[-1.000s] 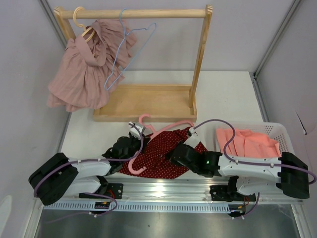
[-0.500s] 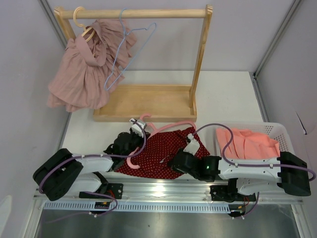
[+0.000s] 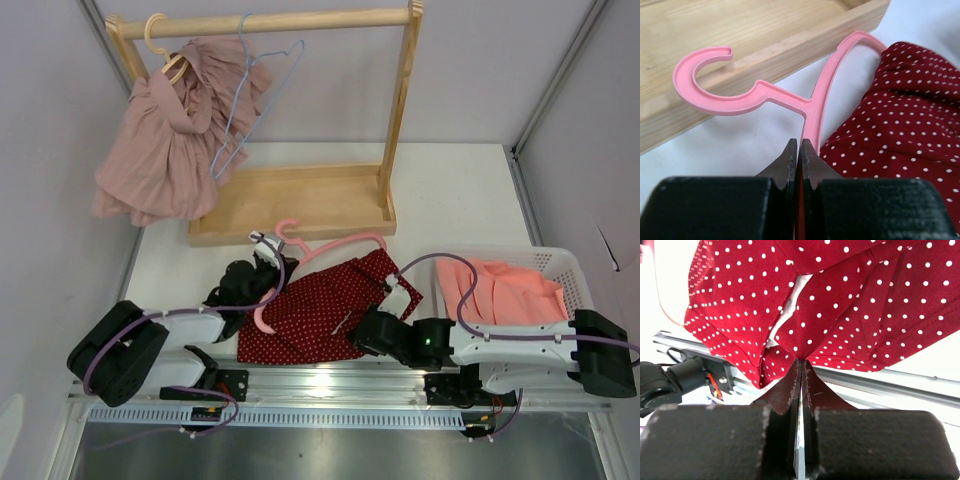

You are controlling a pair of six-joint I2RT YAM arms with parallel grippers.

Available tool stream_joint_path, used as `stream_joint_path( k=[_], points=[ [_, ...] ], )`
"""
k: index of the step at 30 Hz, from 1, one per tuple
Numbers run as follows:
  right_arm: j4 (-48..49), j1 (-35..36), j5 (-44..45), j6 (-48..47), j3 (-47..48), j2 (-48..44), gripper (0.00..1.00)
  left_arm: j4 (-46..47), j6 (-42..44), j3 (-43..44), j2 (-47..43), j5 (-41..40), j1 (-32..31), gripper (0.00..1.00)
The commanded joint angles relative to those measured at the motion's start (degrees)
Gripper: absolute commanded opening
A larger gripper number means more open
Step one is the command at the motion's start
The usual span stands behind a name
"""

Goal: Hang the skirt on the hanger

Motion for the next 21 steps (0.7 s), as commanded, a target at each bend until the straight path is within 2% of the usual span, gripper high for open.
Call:
stream_joint_path(
  k=[1,14,21],
  points=[
    [0.4,0.6,-0.1,0.0,0.0,1.7,0.0,11.8,-1.8,-0.3,-1.3,0.9,1.5,0.0],
    [3.6,-0.6,-4.0,-5.2,3.8,8.8,0.0,16.0,-3.4,-1.9,-4.9,6.2,1.5,0.0],
    [4.1,0.6,-7.0,-9.8,8.9,13.1,0.0,19.0,-5.6,-2.2,-5.7,5.4,1.5,0.06]
  ],
)
